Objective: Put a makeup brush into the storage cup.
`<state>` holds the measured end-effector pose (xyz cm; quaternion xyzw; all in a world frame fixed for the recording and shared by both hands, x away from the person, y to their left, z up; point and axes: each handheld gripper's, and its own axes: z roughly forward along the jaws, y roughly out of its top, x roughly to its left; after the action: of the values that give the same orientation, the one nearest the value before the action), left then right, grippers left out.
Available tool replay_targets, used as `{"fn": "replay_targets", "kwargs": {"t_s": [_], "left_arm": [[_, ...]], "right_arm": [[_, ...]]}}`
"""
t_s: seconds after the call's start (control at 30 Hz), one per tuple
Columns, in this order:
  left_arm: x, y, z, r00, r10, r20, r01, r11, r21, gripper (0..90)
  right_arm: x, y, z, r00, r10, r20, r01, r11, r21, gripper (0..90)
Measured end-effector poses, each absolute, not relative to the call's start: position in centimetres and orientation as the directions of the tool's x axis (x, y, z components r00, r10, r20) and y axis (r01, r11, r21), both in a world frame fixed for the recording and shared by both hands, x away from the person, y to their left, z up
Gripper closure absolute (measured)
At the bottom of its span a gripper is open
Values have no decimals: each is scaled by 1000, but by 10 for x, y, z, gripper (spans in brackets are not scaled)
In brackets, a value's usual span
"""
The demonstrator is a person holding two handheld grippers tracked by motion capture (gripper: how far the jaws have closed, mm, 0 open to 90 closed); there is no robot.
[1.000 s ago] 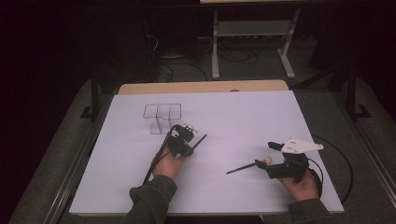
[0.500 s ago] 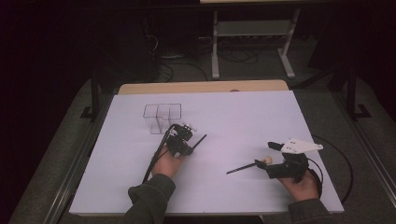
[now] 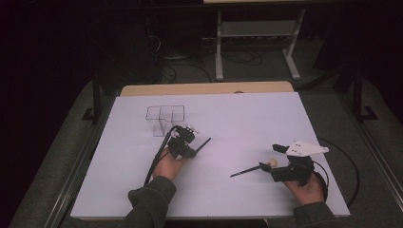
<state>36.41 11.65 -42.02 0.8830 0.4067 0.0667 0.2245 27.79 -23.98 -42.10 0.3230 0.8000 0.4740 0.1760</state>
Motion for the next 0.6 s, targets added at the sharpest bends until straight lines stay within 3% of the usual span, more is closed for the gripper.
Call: {"fn": "replay_targets", "kwargs": {"t_s": [0.6], "left_arm": [[364, 126, -414, 676, 733, -73, 670, -571, 475, 838]], "right_arm": [[279, -240, -422, -735, 678, 21, 347, 350, 870, 151]]}}
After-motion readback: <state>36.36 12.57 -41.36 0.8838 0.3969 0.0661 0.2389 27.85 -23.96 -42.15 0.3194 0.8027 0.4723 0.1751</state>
